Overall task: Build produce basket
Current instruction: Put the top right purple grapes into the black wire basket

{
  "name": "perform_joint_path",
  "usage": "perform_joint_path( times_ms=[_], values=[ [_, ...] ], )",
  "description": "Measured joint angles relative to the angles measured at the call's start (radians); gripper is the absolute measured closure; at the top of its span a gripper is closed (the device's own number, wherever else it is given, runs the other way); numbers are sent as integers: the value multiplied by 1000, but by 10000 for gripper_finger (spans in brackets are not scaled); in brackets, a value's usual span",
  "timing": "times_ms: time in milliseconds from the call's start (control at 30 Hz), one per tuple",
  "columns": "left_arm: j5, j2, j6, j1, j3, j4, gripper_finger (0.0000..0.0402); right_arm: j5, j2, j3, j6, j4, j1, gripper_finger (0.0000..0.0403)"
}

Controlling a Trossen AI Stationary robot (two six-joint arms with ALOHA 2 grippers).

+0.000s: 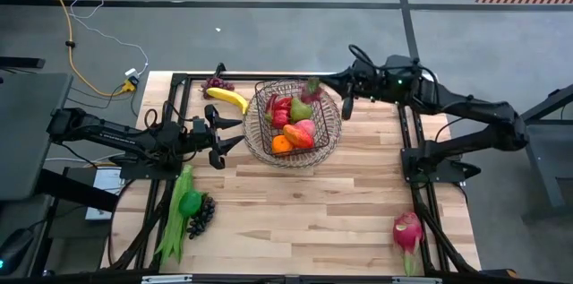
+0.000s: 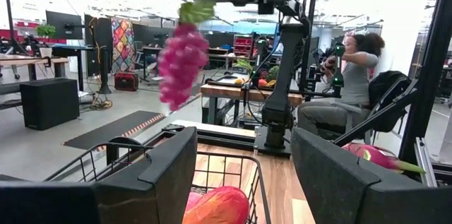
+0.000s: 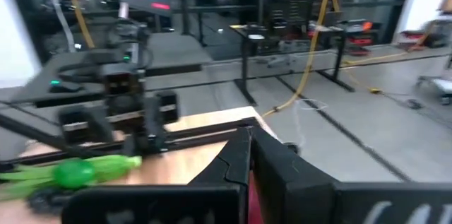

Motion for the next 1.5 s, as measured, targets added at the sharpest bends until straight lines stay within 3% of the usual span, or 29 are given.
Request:
perform_joint_path(
  times_ms=[233,533,667,800,933,1200,1500],
  values=[
    [0,0,0,0,0,6,184,9,12,-2,58,0,127,403],
    [16,0,-42,0,0,34,184,209,65,-2,99,-63,322,403],
    [80,0,-42,0,0,49,184,322,75,-2,108,-118,376,403],
    [96,0,-43,-1,0,52,184,368,60,-20,136,-152,404,403],
    [97,0,-43,0,0,52,184,365,13,-127,152,-95,423,403],
    [97,0,-46,0,0,60,184,217,-15,-279,134,211,450,403],
    [127,0,-85,-1,0,74,184,228,28,-370,111,407,468,403]
  ],
)
